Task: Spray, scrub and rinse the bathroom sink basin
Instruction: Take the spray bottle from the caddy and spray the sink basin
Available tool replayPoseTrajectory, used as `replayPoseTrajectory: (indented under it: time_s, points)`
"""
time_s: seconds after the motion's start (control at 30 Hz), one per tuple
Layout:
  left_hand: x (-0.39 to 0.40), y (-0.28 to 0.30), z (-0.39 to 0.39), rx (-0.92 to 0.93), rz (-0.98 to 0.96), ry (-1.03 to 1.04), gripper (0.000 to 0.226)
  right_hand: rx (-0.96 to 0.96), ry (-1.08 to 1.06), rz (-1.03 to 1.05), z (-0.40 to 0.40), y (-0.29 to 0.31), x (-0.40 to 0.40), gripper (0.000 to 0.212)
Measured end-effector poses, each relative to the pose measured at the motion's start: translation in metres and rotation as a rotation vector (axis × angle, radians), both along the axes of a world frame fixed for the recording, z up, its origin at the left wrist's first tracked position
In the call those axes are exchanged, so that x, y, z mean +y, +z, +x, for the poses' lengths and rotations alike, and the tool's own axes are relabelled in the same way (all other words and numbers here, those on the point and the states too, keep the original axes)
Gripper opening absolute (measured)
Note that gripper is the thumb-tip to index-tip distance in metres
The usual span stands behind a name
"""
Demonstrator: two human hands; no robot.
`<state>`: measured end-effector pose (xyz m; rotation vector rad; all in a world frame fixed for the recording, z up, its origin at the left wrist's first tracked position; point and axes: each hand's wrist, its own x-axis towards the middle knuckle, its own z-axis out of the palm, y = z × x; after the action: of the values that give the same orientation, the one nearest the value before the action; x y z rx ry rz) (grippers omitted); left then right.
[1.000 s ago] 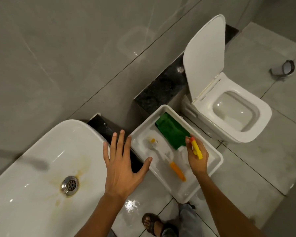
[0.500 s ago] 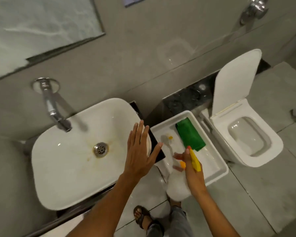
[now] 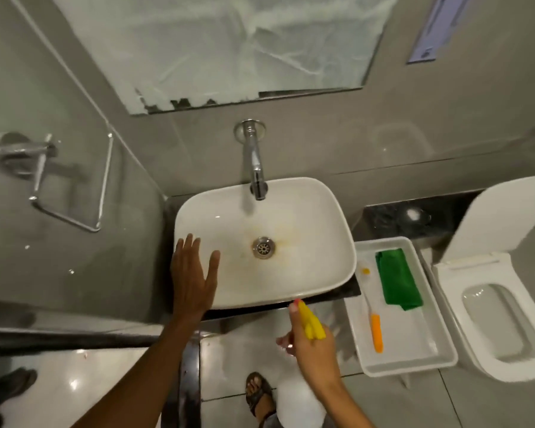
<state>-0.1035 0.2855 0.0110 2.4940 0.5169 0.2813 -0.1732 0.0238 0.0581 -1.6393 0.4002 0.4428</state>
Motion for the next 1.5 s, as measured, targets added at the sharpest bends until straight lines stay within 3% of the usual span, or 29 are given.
replayPoseTrajectory:
  time_s: [0.43,0.63,0.9,0.97,1.07,1.17,1.23,1.5]
  points:
    - [0.009,-0.022,-0.004,0.011,0.064,0.041,0.083,0.035,-0.071,0.032,0.018,0.017,0.045,0.016]
    - [0.010,-0.025,-0.003,0.006,0.066,0.044,0.079,-0.008,-0.203,-0.020,0.034,0.023,0.023,0.043]
    - [0.010,-0.026,-0.002,-0.007,0.055,0.044,0.085,-0.037,-0.317,-0.148,0.028,0.020,-0.017,0.042]
    - [0.010,-0.026,-0.002,-0.014,0.054,0.046,0.085,-0.008,-0.308,-0.135,0.020,0.018,-0.022,0.048]
    - [0.009,-0.026,-0.002,-0.015,0.050,0.047,0.080,0.042,-0.293,-0.118,0.007,0.015,-0.023,0.037]
    - [0.009,-0.025,-0.003,-0.013,0.048,0.048,0.075,0.133,-0.212,-0.059,-0.005,0.012,-0.014,0.051]
    - [0.009,-0.024,-0.004,-0.019,0.043,0.046,0.072,0.175,-0.194,-0.027,-0.011,0.011,-0.002,0.046]
    - [0.008,-0.019,-0.005,-0.036,0.023,0.055,0.080,0.121,-0.040,0.023,-0.008,0.016,0.050,0.038]
